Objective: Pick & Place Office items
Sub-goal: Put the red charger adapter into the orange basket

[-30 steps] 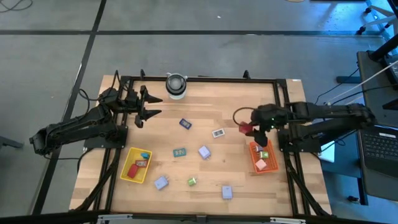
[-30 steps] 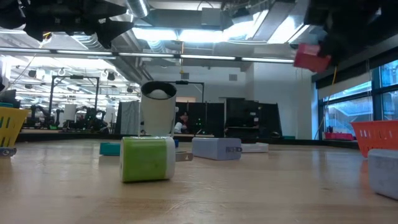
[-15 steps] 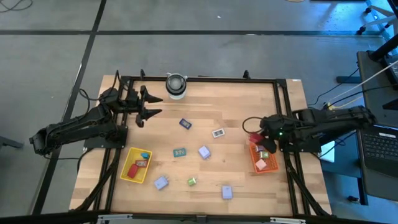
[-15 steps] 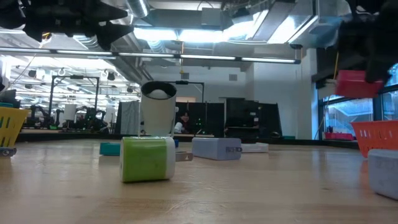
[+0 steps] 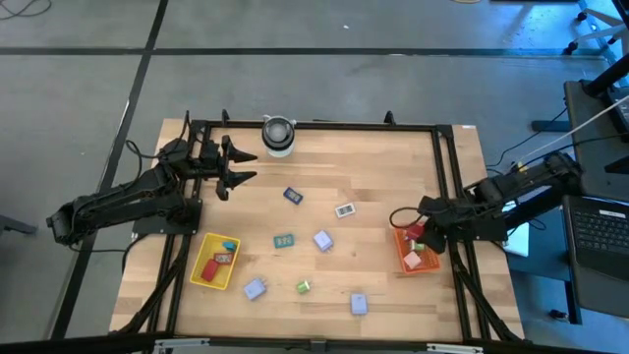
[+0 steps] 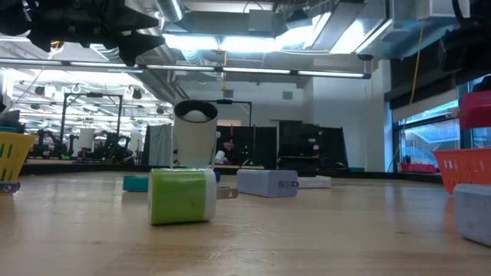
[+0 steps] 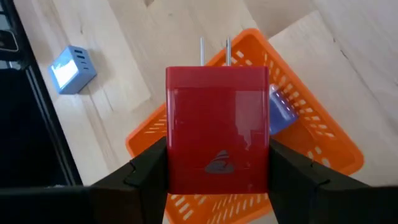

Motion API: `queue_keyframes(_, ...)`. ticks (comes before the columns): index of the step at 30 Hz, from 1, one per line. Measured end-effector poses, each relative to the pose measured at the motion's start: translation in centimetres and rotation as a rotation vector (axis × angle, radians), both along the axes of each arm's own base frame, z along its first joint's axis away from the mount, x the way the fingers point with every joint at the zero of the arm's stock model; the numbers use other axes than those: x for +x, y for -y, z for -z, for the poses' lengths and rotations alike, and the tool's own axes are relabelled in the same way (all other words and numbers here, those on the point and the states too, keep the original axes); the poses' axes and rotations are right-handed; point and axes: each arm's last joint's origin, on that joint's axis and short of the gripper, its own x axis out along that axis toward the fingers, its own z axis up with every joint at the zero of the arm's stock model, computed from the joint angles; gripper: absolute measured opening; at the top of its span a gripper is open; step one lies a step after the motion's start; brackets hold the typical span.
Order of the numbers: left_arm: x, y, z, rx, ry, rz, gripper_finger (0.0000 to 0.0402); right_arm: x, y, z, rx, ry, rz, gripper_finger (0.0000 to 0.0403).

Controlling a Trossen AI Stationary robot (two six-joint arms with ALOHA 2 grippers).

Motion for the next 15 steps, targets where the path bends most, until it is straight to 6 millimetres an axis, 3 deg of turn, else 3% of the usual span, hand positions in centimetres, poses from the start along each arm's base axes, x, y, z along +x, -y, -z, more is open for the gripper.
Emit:
queue_keyframes(6, 0.0, 0.0, 0.0, -0.002, -0.004, 0.000, 0.0237, 0.3, -1.0, 0.5, -0.027, -0.025, 0.024, 0.0210)
queue_keyframes(12, 0.0, 0.0, 0.0, 0.001, -0.004, 0.000, 0.0237, 0.6, -2.0, 3.6, -0.012, -0.081, -0.001, 0.0210)
queue_keyframes(15, 0.0, 0.0, 0.0, 0.004, -0.005, 0.000, 0.0237, 0.8, -2.1, 4.2, -0.015, -0.067, 0.003, 0.0210)
